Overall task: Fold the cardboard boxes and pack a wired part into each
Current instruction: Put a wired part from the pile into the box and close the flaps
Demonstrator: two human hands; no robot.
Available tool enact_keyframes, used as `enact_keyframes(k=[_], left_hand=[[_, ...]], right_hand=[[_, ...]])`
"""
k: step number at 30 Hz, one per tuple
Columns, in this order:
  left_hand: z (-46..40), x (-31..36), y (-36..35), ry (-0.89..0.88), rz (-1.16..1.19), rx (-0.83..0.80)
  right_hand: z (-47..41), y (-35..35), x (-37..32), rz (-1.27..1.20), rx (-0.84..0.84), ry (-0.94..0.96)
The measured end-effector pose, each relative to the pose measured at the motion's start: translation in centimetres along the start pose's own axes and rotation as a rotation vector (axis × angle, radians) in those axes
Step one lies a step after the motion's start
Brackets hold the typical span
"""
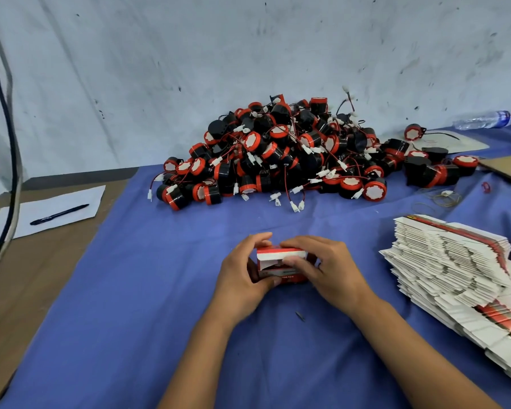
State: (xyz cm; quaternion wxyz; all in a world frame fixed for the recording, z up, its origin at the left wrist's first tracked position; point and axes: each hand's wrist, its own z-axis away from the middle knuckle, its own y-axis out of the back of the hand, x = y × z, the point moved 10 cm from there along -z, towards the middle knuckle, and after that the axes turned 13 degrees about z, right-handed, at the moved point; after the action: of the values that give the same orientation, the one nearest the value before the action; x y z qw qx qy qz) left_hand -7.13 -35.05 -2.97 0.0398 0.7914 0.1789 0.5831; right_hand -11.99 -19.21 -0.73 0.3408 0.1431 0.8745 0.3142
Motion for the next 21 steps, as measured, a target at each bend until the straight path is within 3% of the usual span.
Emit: enact_keyframes(k=[10, 16, 21], left_hand=[[0.2, 0.5, 0.4, -0.050, 0.009, 0.038], [0.2, 0.9, 0.5, -0.101, -0.016, 0.074], [1.0, 3.4, 0.6, -0.367, -0.278, 0.160]], right_hand=[[0.7, -2.0, 1.3, -0.144, -0.183, -0.219], [1.0, 0.6, 0.6, -0.135, 0.082, -0.186], [0.8, 0.9, -0.3, -0.042, 0.038, -0.070]])
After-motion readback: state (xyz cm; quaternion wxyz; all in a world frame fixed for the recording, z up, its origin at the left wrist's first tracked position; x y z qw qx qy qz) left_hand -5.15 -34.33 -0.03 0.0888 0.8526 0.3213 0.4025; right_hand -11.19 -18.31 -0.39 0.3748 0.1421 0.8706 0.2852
